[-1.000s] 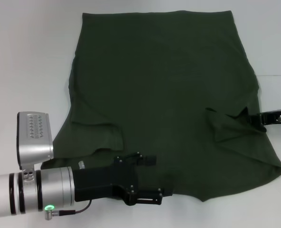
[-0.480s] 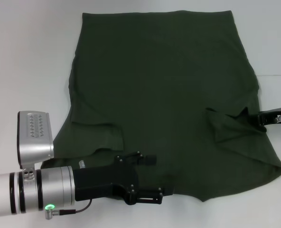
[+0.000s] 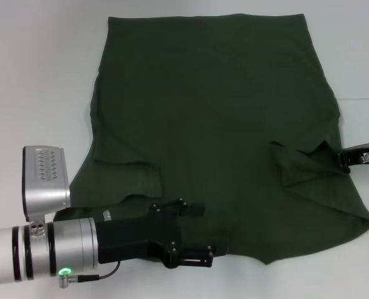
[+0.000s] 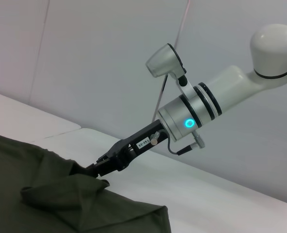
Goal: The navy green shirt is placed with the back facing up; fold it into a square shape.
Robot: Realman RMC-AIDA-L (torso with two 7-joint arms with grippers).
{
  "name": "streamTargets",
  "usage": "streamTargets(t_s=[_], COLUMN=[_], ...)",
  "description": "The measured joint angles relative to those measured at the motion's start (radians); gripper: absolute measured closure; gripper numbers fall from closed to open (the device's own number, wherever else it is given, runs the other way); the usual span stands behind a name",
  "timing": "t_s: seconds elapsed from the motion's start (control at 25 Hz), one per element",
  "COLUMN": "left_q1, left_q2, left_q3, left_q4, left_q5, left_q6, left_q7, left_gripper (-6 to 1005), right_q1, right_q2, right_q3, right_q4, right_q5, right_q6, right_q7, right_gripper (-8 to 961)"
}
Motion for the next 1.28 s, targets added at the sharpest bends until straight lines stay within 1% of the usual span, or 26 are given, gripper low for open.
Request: streamTargets(t_s=[0.24, 0.4, 0.48, 0.52, 0.6, 0.72, 0.84, 0.92, 1.12, 1.28], left_q1=[0.002, 0.002, 0.002, 0.002, 0.003, 0.002, 0.0, -0.001, -0.002, 0.001], left_q2=[0.0, 0.0, 0.0, 0.0, 0.0, 0.0, 0.0, 0.0, 0.0, 0.0], left_q3=[-0.001, -0.002, -0.002, -0.002, -0.002, -0.002, -0.002, -0.002, -0.011, -0.02], left_q4=[0.0, 0.0, 0.0, 0.0, 0.0, 0.0, 0.0, 0.0, 0.0, 0.0], left_q5=[0.0, 0.0, 0.0, 0.0, 0.0, 0.0, 0.0, 0.0, 0.0, -0.001], left_q6=[0.0, 0.0, 0.0, 0.0, 0.0, 0.0, 0.0, 0.0, 0.0, 0.0], left_q7=[0.0, 0.0, 0.0, 0.0, 0.001, 0.004, 0.006, 0.006, 0.007, 0.008], left_gripper=[50, 50, 50, 50, 50, 50, 49, 49, 49, 49], right_q1=[0.001, 0.0, 0.001, 0.001, 0.002, 0.005, 0.021, 0.036, 0.085, 0.117], right_q2=[0.0, -0.003, -0.012, -0.012, -0.016, -0.017, -0.016, -0.011, 0.01, 0.036], right_q3=[0.009, 0.01, 0.011, 0.011, 0.011, 0.011, 0.01, 0.006, 0.0, -0.001], right_q4=[0.0, 0.0, -0.004, -0.004, -0.017, -0.042, -0.048, -0.043, 0.004, 0.059], right_q5=[0.004, 0.022, 0.079, 0.079, 0.129, 0.195, 0.226, 0.228, 0.225, 0.224], right_q6=[-0.006, -0.013, -0.033, -0.033, -0.044, -0.046, -0.03, -0.003, 0.083, 0.163], right_q7=[0.003, 0.002, -0.005, -0.005, -0.008, -0.008, -0.008, -0.008, -0.039, -0.104], right_gripper=[953, 954, 952, 949, 944, 937, 930, 925, 913, 903])
